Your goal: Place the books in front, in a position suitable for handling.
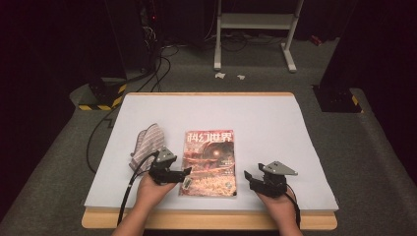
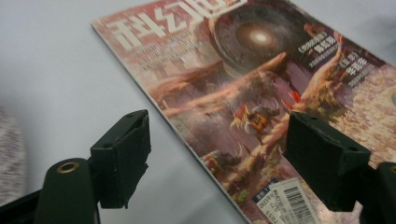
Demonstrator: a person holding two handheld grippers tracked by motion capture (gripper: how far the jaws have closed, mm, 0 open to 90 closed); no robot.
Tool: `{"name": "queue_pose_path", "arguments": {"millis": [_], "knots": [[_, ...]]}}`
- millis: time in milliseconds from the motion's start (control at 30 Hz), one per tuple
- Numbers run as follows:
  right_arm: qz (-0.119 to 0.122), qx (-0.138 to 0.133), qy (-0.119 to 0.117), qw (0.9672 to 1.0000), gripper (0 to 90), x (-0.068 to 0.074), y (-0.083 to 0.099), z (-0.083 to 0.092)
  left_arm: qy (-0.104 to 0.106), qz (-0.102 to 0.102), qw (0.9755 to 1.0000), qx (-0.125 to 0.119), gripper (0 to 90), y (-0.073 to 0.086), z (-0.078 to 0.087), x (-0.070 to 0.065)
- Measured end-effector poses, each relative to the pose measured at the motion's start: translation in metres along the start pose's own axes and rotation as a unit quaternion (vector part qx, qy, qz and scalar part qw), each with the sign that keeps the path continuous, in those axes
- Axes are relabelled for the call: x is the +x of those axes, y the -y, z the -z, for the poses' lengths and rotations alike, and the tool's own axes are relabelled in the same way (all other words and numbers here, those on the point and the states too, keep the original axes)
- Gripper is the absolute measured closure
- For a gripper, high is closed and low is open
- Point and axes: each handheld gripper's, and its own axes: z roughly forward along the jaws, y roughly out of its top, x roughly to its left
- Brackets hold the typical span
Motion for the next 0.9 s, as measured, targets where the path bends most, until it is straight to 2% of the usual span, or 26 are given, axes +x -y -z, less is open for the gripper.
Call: {"name": "queue_pose_path", "arguments": {"millis": [167, 267, 467, 633, 700, 800, 900], "knots": [[-0.003, -0.001, -0.015, 0.9999, 34.8, 0.006, -0.002, -0.001, -0.004, -0.014, 0.9998, 0.009, 19.4, 0.004, -0.008, -0.007], [0.0, -0.001, -0.019, 0.9998, 35.0, 0.01, -0.003, -0.002, -0.009, -0.015, 0.9997, 0.015, 18.2, 0.005, -0.012, -0.009], [0.011, 0.006, -0.031, 0.9995, 35.0, 0.022, -0.006, -0.008, -0.002, 0.0, 0.9998, 0.021, 15.9, 0.006, -0.018, -0.013], [0.021, 0.016, -0.041, 0.9988, 35.0, 0.032, -0.007, -0.015, -0.009, 0.01, 0.9997, 0.02, 14.9, 0.007, -0.018, -0.016], [0.026, 0.022, -0.045, 0.9984, 35.1, 0.037, -0.007, -0.018, -0.006, 0.016, 0.9996, 0.02, 14.6, 0.007, -0.018, -0.017], [0.026, 0.027, -0.046, 0.9982, 35.4, 0.039, -0.007, -0.02, -0.003, 0.026, 0.9994, 0.021, 14.7, 0.007, -0.017, -0.018], [0.027, 0.033, -0.048, 0.9979, 35.8, 0.042, -0.007, -0.022, -0.007, 0.022, 0.9995, 0.023, 14.8, 0.007, -0.017, -0.021]]}}
